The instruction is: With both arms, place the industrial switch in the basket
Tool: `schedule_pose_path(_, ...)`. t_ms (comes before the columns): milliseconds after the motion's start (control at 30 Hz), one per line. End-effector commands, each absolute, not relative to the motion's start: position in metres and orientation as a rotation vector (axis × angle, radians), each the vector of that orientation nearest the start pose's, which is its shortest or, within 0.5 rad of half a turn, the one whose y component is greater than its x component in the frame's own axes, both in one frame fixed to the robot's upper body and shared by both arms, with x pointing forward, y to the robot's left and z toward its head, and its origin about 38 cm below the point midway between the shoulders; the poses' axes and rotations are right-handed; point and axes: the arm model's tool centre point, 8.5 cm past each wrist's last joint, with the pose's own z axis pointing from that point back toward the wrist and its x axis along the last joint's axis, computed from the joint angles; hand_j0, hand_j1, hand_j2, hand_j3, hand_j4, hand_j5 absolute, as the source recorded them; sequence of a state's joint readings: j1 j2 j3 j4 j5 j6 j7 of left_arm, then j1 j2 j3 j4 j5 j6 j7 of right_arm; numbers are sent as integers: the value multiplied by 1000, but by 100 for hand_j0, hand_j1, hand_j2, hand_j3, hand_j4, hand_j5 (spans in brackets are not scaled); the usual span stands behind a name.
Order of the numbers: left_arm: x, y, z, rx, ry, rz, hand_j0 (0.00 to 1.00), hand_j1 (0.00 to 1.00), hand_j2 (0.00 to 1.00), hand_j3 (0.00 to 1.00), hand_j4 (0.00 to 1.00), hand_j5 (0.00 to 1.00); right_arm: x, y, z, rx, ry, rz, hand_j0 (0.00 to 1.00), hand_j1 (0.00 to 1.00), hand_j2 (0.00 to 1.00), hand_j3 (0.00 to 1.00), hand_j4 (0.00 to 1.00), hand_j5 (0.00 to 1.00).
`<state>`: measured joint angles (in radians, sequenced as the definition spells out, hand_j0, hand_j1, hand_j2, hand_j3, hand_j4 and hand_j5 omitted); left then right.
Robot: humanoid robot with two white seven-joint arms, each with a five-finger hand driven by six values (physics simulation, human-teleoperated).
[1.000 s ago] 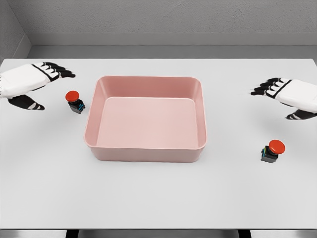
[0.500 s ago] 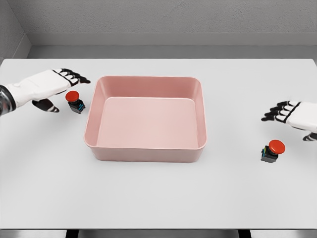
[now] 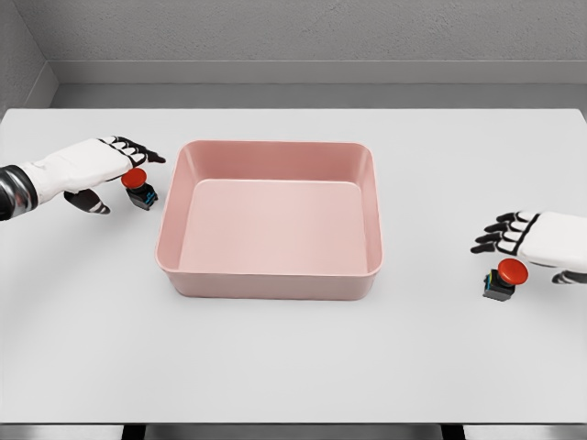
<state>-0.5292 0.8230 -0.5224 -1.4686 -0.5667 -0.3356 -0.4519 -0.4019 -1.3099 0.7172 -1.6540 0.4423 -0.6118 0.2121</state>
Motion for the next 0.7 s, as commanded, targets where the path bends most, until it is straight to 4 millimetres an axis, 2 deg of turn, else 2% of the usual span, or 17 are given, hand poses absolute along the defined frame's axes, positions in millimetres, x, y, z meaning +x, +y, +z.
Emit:
schedule_pose_path(0,441,338,196,674,-1211,-1904,92,92,92,92,92,92,333,-397,203,-434,-1175,2242,100,100,100,100,100,100)
schedule_pose_path(67,442,338,196,678,-1211,-1900,92,92,92,92,92,92,333,-396,203,-433,-1176,2241,100,100,100,100,100,100)
schedule_pose_path(167,455,328,197,700,-1216,-1862,92,92,92,92,92,92,333,-394,200,-420,-1179,2240,100,100,100,100,100,100)
schedule_pose_path(400,456,323,191,698,-1201,-1882,92,92,92,92,92,92,333,-391,199,-417,-1197,2235,100,100,100,100,100,100)
schedule_pose_path(667,454,322,188,697,-1194,-1898,82,82,82,82,82,82,331,-386,193,-392,-1201,2240,100,100,100,100,100,100)
